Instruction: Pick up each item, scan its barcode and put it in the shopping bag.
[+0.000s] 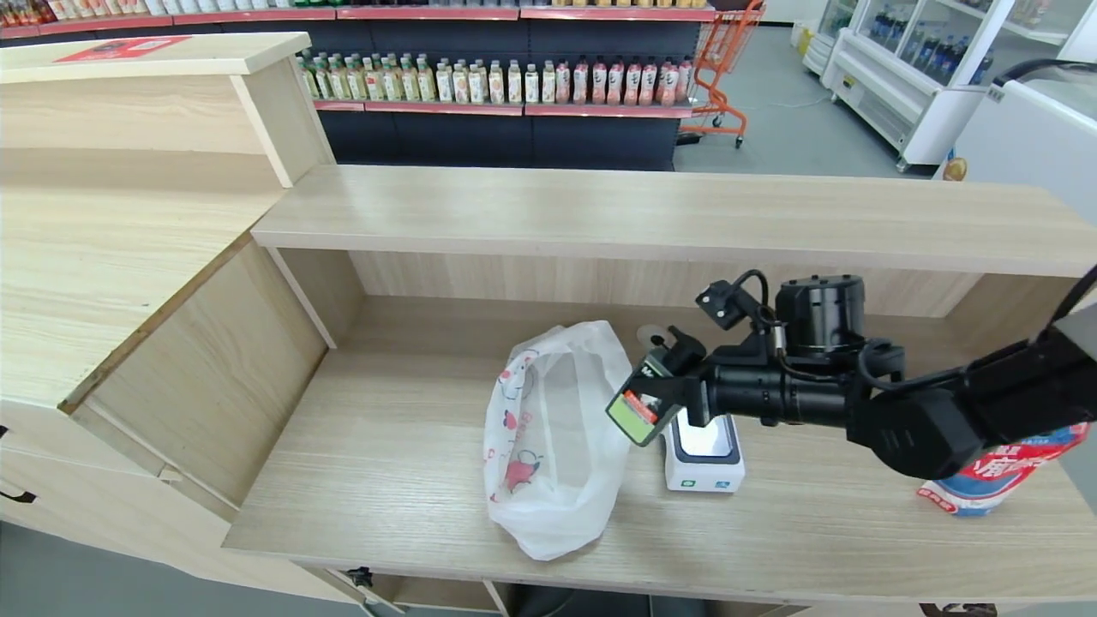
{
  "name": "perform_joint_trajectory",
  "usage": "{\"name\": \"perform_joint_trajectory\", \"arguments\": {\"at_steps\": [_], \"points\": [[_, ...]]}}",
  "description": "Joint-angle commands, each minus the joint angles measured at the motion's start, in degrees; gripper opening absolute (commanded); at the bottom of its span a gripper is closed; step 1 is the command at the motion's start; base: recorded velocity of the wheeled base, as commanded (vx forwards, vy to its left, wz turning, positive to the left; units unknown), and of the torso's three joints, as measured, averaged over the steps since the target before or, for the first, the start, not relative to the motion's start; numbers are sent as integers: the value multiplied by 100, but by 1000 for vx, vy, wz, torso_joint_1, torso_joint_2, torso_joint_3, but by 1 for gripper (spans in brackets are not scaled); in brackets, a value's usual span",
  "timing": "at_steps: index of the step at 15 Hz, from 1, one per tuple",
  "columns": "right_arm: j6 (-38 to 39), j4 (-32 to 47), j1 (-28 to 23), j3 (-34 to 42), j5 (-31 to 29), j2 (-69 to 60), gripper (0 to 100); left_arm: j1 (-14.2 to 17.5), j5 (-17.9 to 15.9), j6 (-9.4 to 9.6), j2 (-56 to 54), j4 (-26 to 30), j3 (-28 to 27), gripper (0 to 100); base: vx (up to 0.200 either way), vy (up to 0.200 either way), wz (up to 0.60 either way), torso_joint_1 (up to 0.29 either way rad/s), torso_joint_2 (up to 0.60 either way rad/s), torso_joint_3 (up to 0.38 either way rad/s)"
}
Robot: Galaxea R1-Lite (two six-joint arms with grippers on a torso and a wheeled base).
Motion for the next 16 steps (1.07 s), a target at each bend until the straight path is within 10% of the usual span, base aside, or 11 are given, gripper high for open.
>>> {"name": "perform_joint_trajectory", "arguments": {"at_steps": [1, 16], "points": [[-129, -60, 228, -413, 6, 773, 0, 12, 0, -2, -1, -1, 0, 100, 0, 0, 0, 0, 0, 0], [-2897, -1431, 1124, -1564, -460, 2900, 0, 3, 0, -2, -1, -1, 0, 100, 0, 0, 0, 0, 0, 0]]}}
